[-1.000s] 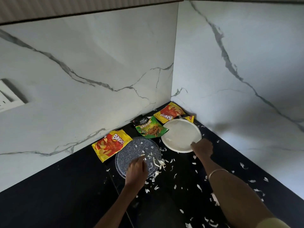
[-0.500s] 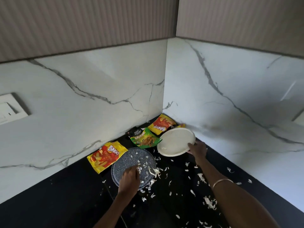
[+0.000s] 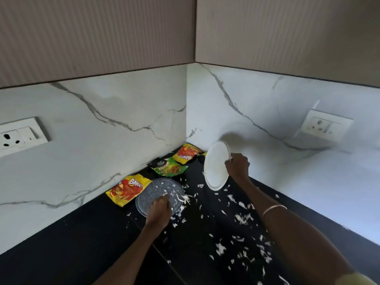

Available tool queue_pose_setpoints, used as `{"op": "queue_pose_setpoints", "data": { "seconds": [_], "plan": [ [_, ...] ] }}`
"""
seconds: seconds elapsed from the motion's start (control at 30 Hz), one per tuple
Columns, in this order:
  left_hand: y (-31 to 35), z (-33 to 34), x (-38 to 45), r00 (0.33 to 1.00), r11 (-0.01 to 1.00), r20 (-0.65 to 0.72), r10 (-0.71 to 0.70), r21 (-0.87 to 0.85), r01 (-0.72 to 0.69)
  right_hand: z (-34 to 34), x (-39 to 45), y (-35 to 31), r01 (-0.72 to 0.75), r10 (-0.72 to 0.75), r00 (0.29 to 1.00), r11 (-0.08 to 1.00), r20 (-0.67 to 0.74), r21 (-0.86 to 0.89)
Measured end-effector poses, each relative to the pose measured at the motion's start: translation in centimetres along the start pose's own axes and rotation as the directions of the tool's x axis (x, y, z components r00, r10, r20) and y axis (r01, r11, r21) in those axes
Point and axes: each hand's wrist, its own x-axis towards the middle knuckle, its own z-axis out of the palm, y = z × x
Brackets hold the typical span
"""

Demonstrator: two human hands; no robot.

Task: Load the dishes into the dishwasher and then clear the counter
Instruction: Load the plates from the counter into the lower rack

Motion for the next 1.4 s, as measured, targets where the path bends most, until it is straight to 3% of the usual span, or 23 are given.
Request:
{"op": "queue_pose_setpoints", "data": {
  "seconds": [0.17, 0.27, 0.53, 0.63, 0.93, 1.03, 1.4],
  "plan": [
    [2.5, 1.0, -2.2, 0.989, 0.991, 0.059, 0.132, 0.024, -0.134, -4.7, -5.5, 2.1, 0.016, -0.017, 0.998, 1.000, -0.064, -0.012],
    [4.8, 1.9, -4.0, 0.969, 0.974, 0.108, 0.220, 0.026, -0.224, -7.8, -9.7, 4.4, -0.046, 0.044, 0.992, 0.999, -0.121, -0.012],
    [12.7, 5.4, -12.3, 0.849, 0.885, 0.277, 0.450, -0.010, -0.466, -17.2, -22.2, 12.1, -0.206, 0.202, 0.950, 0.978, -0.238, 0.006],
    [15.8, 6.4, -17.3, 0.790, 0.831, 0.282, 0.545, -0.058, -0.553, -21.3, -27.3, 15.3, -0.227, 0.222, 0.929, 0.974, -0.296, 0.016],
    [21.8, 9.0, -35.9, 0.701, 0.760, 0.328, 0.634, -0.099, -0.642, -32.0, -44.2, 24.6, -0.335, 0.324, 0.895, 0.942, -0.308, 0.018],
    [22.8, 9.1, -43.1, 0.703, 0.782, 0.371, 0.607, -0.119, -0.612, -35.0, -50.8, 26.8, -0.358, 0.330, 0.888, 0.933, -0.320, -0.033],
    [24.2, 7.2, -63.5, 0.592, 0.734, 0.471, 0.654, -0.206, -0.647, -40.1, -72.9, 33.8, -0.441, 0.412, 0.820, 0.897, -0.398, 0.019]
  ]
}}
